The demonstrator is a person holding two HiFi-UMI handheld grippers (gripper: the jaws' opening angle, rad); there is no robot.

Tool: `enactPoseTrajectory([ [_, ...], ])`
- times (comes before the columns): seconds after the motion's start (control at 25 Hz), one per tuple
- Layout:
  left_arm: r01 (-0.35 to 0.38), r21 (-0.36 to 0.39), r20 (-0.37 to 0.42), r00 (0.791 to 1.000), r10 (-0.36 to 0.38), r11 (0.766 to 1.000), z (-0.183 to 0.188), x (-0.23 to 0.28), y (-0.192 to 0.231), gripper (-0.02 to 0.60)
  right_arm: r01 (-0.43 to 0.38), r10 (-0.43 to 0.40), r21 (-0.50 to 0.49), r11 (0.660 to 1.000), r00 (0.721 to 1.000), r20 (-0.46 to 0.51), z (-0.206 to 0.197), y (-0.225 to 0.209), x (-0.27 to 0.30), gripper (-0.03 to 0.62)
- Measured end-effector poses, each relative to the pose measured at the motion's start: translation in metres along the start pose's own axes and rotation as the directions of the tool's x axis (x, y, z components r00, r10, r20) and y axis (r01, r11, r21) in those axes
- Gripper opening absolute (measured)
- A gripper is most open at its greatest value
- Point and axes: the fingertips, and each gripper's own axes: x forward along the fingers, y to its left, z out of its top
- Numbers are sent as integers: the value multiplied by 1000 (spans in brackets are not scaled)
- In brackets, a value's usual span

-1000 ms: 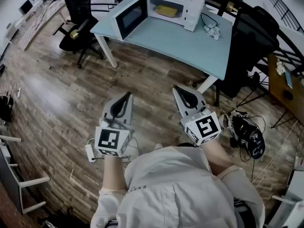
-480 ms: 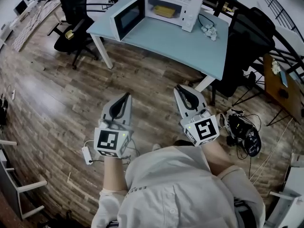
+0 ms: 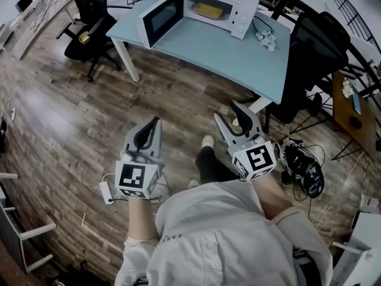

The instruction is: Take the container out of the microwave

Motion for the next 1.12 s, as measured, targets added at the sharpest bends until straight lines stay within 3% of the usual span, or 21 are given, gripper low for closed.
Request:
enactPoseTrajectory([
  [0.32,-44,14,-36,998,44,999,-3,75,47,-6,-64,64,34,997,998,2,-17,-54,97,192],
  [0.68,-66,-2,-96,993,65,998,14,225,124,-6,-89,93,77,993,994,-57,-29,-163,242,192],
  [1.12,10,26,-116,993,-7,1000,32,390,170,-6,-55,72,117,992,987,-142,-64,-286,351,192],
])
